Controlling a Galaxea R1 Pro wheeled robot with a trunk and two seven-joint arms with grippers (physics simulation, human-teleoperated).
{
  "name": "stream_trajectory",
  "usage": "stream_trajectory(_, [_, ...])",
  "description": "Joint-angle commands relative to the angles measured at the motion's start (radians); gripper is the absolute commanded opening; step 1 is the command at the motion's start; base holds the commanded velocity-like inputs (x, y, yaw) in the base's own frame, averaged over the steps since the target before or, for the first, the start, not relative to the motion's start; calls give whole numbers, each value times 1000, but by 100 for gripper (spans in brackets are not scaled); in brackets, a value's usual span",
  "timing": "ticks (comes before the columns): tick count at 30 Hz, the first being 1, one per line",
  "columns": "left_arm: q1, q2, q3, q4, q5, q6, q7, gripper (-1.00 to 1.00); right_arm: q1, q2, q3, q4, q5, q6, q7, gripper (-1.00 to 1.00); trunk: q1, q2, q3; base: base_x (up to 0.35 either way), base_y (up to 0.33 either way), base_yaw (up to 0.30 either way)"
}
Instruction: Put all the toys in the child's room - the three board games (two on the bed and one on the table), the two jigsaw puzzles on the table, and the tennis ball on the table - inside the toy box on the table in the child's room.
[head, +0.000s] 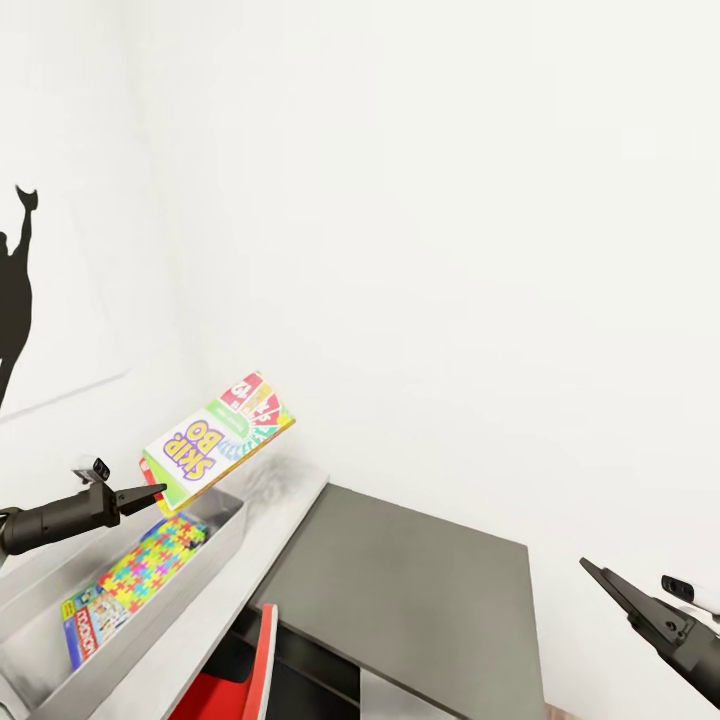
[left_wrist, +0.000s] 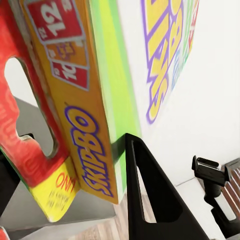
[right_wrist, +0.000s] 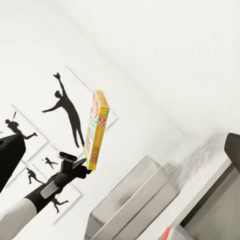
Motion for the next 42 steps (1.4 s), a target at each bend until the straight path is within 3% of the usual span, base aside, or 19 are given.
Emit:
stream_trajectory(1, [0,0,0,0,0,11,-4,-100,0,0,0,0,-6,8,-1,100,0,0,0,80,14,0])
stream_trajectory(38, [0,4,0,5,-3,27,-4,-100,0,-1,0,-3,-5,14,-3,100,0,0,0,15,15,0])
stream_trajectory(42, [0,19,11,25,-2,35,55,-100,0,-2,0,-3,-5,15,-3,100,0,0,0,0,0,0])
